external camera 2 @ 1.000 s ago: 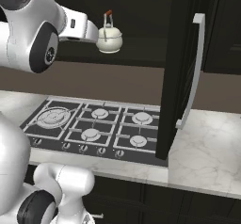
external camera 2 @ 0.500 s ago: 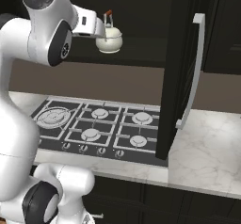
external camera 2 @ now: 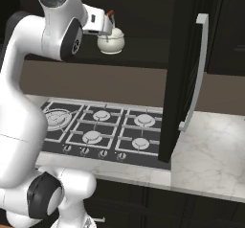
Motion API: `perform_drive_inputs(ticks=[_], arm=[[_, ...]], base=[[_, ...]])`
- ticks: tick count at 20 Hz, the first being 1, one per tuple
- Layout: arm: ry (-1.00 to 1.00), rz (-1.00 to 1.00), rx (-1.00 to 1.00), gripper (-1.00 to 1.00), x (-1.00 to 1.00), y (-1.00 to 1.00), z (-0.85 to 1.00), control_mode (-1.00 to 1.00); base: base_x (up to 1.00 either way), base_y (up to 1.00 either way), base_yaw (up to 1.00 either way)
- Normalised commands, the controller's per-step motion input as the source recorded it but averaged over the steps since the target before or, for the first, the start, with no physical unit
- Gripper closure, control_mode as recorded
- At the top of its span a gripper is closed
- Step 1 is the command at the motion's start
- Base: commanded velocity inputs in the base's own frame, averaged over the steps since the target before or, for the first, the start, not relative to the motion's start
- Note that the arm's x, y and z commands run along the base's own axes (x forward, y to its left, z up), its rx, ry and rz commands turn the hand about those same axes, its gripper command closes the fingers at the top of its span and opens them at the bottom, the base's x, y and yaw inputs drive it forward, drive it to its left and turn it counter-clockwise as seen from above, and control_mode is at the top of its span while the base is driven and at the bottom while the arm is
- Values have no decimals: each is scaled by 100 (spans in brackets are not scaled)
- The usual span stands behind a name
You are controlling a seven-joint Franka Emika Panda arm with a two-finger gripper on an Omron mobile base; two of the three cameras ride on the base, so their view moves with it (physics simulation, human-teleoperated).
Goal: Open the cabinet, pick the kettle from the cabinet, and place it in the sink.
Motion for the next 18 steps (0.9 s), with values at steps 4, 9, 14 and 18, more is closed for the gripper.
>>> perform_drive_inputs(ticks=[4,9,14,18], arm=[[0,0,0,-100,40,-2,-11,-100],[-1,0,0,-100,38,-1,-11,-100],[0,0,0,-100,44,-1,-7,-100],[0,0,0,-100,40,-8,-2,-100]], base=[[0,0,0],[0,0,0],[0,0,0],[0,0,0]])
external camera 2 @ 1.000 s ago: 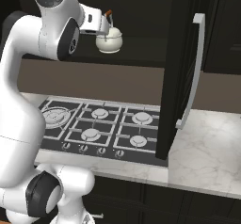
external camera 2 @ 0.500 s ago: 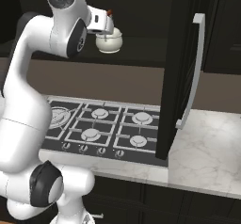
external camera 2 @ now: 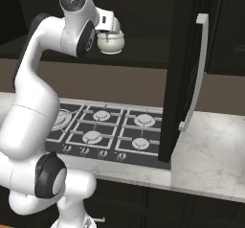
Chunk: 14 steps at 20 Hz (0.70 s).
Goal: Open the cabinet, pick the kettle from the cabinet, and place it in the sink.
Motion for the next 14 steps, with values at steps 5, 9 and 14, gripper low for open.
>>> perform_drive_inputs(ticks=[5,9,14], arm=[[0,0,0,-100,34,-12,0,-100],[0,0,0,-100,32,-16,0,-100],[-1,0,0,-100,32,-2,-1,-100]], base=[[0,0,0],[0,0,0],[0,0,0]])
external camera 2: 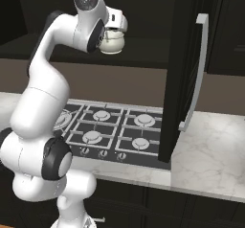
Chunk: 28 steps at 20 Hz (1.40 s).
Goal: Open the cabinet, pick the kettle from the cabinet, and place it in the sink.
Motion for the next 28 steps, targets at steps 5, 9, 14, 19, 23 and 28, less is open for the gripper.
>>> perform_drive_inputs(ticks=[5,9,14,19,23,28], arm=[[-1,0,0,-100,33,0,0,-100],[0,0,0,-100,28,1,-1,-100],[0,0,0,-100,27,0,-3,-100],[0,0,0,-100,25,0,-2,-100],[-1,0,0,-100,22,0,-3,-100],[-2,0,0,-100,12,0,-2,-100]], base=[[0,0,0],[0,0,0],[0,0,0],[0,0,0],[0,0,0],[0,0,0]])
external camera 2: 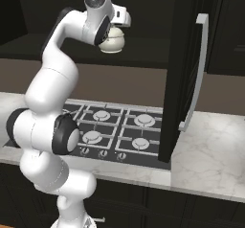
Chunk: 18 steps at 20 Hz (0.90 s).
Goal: Open the cabinet, pick the kettle from the cabinet, and place it in the sink.
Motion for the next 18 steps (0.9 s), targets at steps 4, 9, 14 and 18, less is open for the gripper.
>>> perform_drive_inputs(ticks=[4,9,14,18], arm=[[-3,0,0,-100,2,0,-5,-100],[-1,0,0,100,0,0,-10,-100],[-1,0,0,100,0,0,-11,-100],[-2,0,0,100,0,0,-10,-100]], base=[[0,0,0],[0,0,0],[0,0,0],[0,0,0]])
